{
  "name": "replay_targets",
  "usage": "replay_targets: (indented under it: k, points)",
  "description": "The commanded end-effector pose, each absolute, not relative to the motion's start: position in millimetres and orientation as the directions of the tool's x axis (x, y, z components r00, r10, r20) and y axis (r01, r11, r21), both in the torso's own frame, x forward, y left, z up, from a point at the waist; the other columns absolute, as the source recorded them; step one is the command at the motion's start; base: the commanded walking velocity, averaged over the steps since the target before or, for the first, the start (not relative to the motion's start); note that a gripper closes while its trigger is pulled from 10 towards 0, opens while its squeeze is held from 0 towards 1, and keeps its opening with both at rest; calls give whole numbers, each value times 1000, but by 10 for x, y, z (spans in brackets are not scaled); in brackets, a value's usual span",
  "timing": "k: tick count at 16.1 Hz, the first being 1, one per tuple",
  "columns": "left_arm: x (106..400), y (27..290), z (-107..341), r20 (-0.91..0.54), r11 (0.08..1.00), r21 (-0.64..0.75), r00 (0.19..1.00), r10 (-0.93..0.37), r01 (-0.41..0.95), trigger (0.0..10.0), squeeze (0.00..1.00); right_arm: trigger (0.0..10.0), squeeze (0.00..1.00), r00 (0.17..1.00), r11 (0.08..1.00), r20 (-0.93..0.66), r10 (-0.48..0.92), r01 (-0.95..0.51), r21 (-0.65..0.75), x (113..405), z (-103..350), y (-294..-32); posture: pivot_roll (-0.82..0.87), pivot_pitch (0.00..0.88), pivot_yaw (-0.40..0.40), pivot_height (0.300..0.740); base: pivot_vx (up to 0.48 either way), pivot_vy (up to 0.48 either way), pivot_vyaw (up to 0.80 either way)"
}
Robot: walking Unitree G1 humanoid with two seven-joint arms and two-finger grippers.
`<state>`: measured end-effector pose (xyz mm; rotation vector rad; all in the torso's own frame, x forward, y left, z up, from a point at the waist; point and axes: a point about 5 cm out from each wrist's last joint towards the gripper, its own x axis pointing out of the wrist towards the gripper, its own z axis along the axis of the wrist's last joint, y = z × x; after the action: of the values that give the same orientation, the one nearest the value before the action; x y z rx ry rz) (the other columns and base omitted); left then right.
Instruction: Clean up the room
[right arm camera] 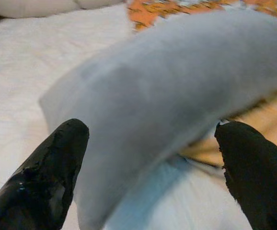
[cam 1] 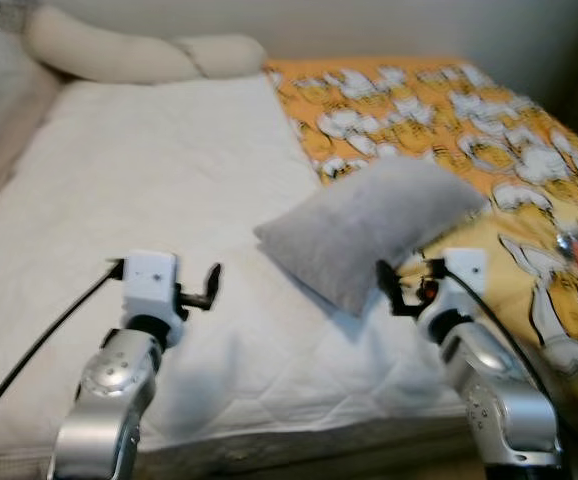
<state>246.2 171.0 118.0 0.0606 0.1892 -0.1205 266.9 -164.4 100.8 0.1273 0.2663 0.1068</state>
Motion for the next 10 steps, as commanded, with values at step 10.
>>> replay_targets:
  k: [10]
  points:
    - [2510, 1674, 1189, -178, 991, 72, 979, -100, 115, 10000, 0, 10000, 0, 965, 996, -245, 94, -91, 24, 2672, 1054, -1767, -56, 0, -17, 740, 0, 96, 0]
